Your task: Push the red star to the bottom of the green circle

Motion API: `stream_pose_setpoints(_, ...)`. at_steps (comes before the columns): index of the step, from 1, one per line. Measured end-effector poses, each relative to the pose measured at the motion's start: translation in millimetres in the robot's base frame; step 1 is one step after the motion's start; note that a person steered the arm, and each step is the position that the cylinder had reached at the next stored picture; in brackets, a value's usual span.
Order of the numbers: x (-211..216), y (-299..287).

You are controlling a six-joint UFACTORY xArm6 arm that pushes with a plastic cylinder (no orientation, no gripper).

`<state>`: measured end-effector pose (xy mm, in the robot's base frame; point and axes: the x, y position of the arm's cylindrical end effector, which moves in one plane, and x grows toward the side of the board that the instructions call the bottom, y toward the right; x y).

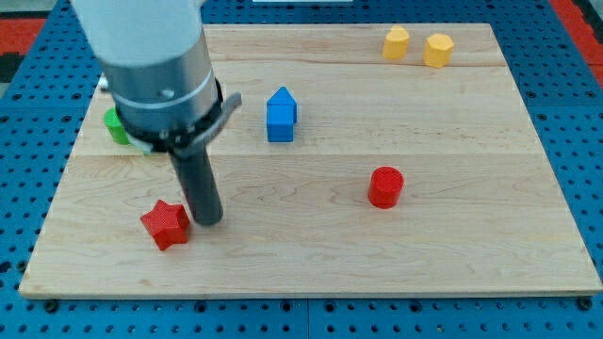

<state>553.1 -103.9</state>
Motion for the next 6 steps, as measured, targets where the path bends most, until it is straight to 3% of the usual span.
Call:
stream_pose_setpoints(1,16.7,-13.0)
stream_pose_setpoints(2,-25.6,-44.3)
stream_pose_setpoints(3,-41.5,1.4)
stream_pose_setpoints(4,-38.5,-36.9)
stream_pose_setpoints(5,-32.2,-28.0)
stream_pose_setpoints(6,-32.2,-59.0)
